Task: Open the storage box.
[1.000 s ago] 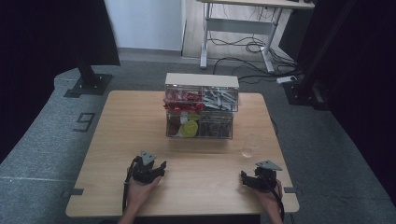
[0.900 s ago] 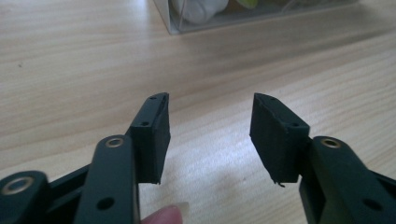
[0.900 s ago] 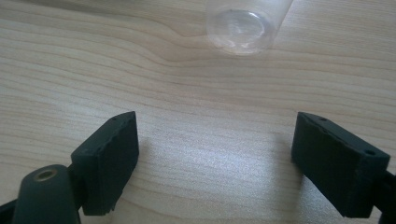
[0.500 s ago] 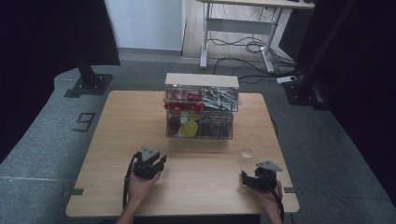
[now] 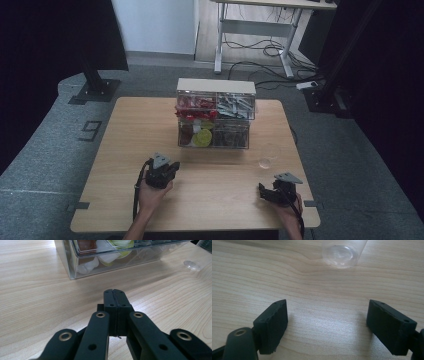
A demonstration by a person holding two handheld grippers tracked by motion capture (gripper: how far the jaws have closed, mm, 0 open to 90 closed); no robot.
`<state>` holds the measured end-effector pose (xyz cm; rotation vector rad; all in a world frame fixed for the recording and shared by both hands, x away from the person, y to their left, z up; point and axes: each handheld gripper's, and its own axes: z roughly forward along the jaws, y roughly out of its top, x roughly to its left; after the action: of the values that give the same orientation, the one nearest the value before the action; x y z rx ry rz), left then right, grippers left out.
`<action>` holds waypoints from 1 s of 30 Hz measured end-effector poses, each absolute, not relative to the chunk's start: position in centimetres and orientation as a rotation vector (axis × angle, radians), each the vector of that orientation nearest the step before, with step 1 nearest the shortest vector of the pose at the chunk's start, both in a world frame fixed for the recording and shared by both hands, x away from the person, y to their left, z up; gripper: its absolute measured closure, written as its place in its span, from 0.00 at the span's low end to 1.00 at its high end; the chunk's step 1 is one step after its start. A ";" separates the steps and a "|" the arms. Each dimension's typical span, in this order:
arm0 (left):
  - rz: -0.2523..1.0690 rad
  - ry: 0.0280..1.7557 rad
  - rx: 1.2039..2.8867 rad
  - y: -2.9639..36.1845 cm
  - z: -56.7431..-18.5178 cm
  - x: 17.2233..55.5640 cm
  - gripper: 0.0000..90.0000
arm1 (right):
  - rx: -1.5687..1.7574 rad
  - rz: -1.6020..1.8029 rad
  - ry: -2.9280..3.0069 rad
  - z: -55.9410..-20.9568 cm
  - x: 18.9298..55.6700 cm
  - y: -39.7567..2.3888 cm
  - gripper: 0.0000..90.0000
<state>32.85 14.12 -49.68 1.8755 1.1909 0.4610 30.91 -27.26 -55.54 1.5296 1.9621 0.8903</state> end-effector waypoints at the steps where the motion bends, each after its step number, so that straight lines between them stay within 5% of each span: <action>1: 0.459 1.194 1.878 14.1 -49.7 32.9 1.00 | 1.529 0.891 1.963 -55.5 30.9 -27.3 0.20; 30: 0.392 1.200 1.924 11.7 -50.1 38.7 1.00 | 1.528 0.890 1.964 -55.5 30.7 -27.4 0.20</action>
<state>38.68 11.67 -50.14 1.9243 1.2004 0.3917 30.66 -27.37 -55.53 1.5276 1.9635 0.8903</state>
